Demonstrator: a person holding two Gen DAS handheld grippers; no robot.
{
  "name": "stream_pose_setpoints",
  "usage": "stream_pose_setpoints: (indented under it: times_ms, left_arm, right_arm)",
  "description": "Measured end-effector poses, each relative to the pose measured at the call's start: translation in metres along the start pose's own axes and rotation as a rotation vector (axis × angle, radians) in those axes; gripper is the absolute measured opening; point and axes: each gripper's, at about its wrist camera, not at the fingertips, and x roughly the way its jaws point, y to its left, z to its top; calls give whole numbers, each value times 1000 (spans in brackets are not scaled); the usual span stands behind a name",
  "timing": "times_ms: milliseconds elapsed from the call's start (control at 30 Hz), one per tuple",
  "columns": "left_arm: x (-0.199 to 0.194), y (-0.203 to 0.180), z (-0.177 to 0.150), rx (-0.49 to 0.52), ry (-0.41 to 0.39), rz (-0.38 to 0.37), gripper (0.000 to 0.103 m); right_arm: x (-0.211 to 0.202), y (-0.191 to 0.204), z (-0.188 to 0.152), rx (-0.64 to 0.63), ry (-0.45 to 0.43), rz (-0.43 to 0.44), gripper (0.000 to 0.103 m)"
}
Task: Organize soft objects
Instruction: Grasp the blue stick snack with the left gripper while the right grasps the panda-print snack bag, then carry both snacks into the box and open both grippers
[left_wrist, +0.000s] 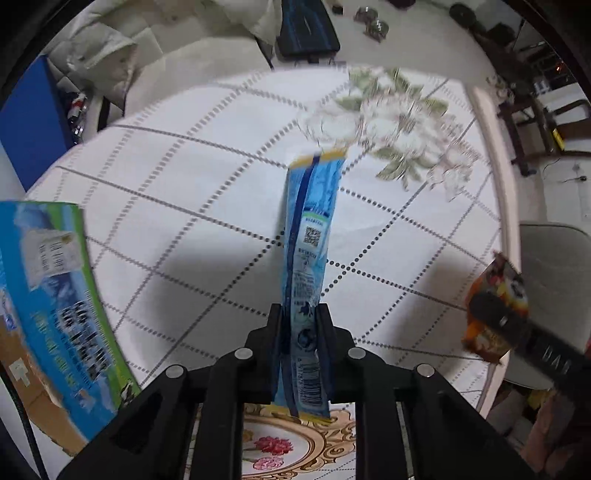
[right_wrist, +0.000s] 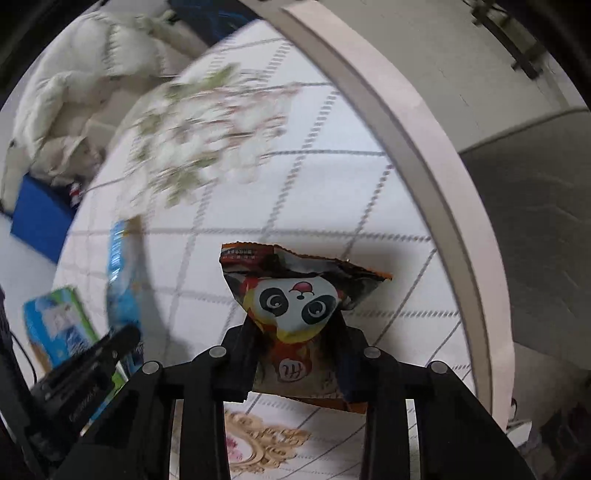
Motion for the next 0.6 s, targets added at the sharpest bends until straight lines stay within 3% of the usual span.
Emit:
stream_pose_setpoints:
  times_ms: [133, 233, 367, 467, 533, 600]
  left_arm:
    - [-36, 20, -27, -23, -64, -47, 14]
    - [-62, 27, -21, -42, -107, -77, 14]
    - [-104, 56, -36, -77, -172, -105, 5]
    - [-129, 87, -49, -96, -221, -103, 5]
    - [-135, 107, -55, -121, -237, -105, 5]
    - [-127, 119, -56, -94, -204, -138, 7]
  right_arm:
    - [-24, 32, -27, -78, -35, 55, 36]
    - [-42, 58, -49, -141, -57, 87, 35]
    - [-69, 87, -79, -215, -81, 122, 35]
    - [-84, 119, -97, -275, -100, 147, 35]
    - [-92, 140, -109, -323, -119, 143, 35]
    - [-93, 159, -118, -355, -135, 131, 35]
